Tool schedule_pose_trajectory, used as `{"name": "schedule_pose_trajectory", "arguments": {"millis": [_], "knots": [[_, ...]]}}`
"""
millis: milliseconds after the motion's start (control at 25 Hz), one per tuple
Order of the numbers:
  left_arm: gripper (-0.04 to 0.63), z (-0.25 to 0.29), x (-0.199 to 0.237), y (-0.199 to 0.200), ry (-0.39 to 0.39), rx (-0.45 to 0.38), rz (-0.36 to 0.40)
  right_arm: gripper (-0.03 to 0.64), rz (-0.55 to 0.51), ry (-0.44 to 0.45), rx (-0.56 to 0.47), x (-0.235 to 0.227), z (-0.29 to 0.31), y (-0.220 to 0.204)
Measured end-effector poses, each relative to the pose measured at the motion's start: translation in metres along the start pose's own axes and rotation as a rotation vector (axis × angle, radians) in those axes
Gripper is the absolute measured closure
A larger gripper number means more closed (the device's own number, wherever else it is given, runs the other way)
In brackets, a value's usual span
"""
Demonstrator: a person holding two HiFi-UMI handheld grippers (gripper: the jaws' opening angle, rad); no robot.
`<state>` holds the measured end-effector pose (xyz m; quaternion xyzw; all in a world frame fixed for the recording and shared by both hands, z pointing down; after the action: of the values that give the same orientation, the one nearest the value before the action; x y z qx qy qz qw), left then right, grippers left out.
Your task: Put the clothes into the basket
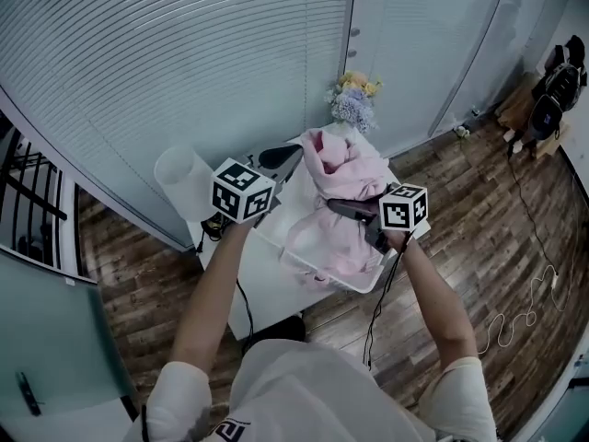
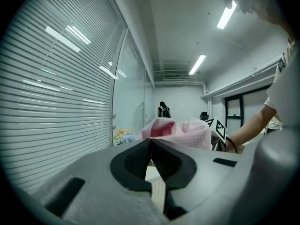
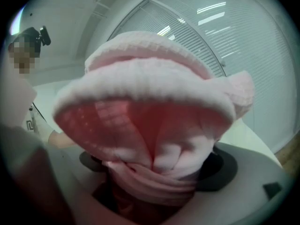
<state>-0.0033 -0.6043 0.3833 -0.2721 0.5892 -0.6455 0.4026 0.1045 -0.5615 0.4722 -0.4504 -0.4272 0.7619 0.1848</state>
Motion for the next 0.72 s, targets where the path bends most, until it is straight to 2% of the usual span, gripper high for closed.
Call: {"name": "schedule_pose_trajectory", "arguments": {"millis": [120,440,720], "knots": [[0.581,-0.005,0.004,-0.002,0.007,0.002,-0.007,0.086,0.026,-0.021,0.072,-0.017,0.007,-0.027],[0.581,0.000,-0.024,-0.005,-0.020,-0.018,0.011,0.086,0.065,-0.096,0.274,-0.039,0.037,-0.076],[0.581,-0.001,-0.022,-0.024,-0.032,0.009,0.004,0.086,0.010,-0.117,0.438,-0.053,0.053,-0.112]]}}
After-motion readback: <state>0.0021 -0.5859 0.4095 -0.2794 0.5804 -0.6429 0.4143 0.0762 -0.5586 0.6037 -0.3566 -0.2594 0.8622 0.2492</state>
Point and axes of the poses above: the fingertips, and each gripper's own axes: z forward along the fingers, x to its left, y out of its top, the point moved 2 cm from there along -z, backward along the fingers, and after that the axes turned 7 degrees about z, right-handed, at the moved point
